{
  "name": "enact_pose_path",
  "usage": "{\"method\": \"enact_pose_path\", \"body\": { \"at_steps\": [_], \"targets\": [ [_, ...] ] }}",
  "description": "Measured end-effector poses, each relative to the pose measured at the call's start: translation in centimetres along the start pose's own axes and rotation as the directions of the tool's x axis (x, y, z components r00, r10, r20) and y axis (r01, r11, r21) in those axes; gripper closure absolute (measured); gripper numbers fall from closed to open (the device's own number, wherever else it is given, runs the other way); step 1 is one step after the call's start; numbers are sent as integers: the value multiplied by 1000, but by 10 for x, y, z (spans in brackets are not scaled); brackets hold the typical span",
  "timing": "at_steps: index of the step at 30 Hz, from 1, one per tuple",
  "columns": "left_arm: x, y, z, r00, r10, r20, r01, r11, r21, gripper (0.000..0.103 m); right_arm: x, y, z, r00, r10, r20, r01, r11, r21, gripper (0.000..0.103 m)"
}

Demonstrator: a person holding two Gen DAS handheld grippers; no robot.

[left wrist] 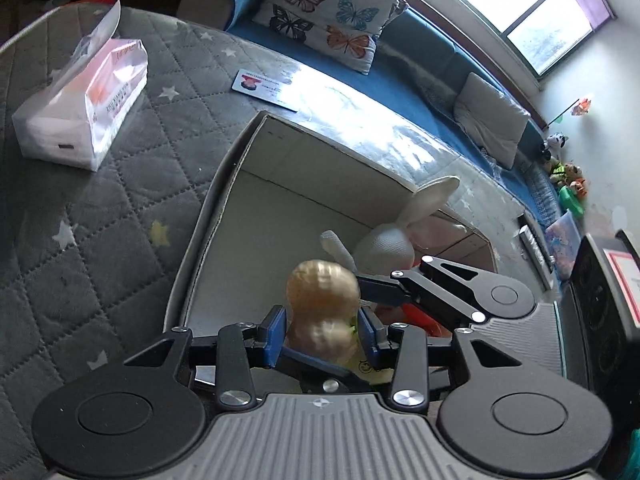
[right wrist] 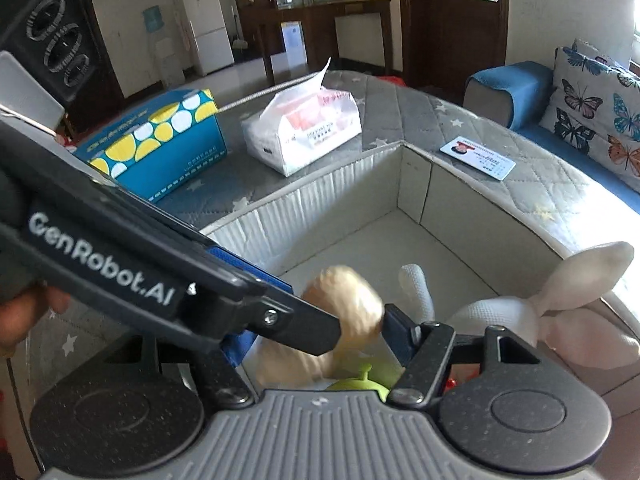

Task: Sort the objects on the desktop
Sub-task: 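Lower the peanut toy into the shoebox and open the left tool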

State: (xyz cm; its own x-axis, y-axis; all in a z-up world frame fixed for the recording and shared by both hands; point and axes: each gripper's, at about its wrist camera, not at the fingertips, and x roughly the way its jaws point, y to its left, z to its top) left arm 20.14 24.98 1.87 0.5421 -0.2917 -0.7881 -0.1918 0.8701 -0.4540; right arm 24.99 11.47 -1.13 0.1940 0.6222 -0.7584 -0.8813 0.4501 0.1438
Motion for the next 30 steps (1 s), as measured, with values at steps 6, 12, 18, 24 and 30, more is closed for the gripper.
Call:
{"method": "enact_pose_path", "body": {
  "at_steps": [6,12,18,24,30],
  "targets": [
    [-1,4,2,1000,16,3,-16,1000,-12,61,5,3,5,999,-9,-37,9,1000,-12,35],
    [-4,8,2,1000,23,16,-23,1000,-18,61,2,4,4,1000,-10,-16,9,1000,-11,34],
    [-17,4,-4,997,37,64,-38,999,3,61,-13,8,-1,999,-20,33,20,1000,3,26],
    [-31,-6,-18,990,48,135,-54,998,40,61,-34,14,-9,994,-60,88,60,998,12,20],
    [-46,-21,-39,971,85,223,-106,991,87,61,-62,24,-23,984,-85,154,82,996,29,14]
  ]
}}
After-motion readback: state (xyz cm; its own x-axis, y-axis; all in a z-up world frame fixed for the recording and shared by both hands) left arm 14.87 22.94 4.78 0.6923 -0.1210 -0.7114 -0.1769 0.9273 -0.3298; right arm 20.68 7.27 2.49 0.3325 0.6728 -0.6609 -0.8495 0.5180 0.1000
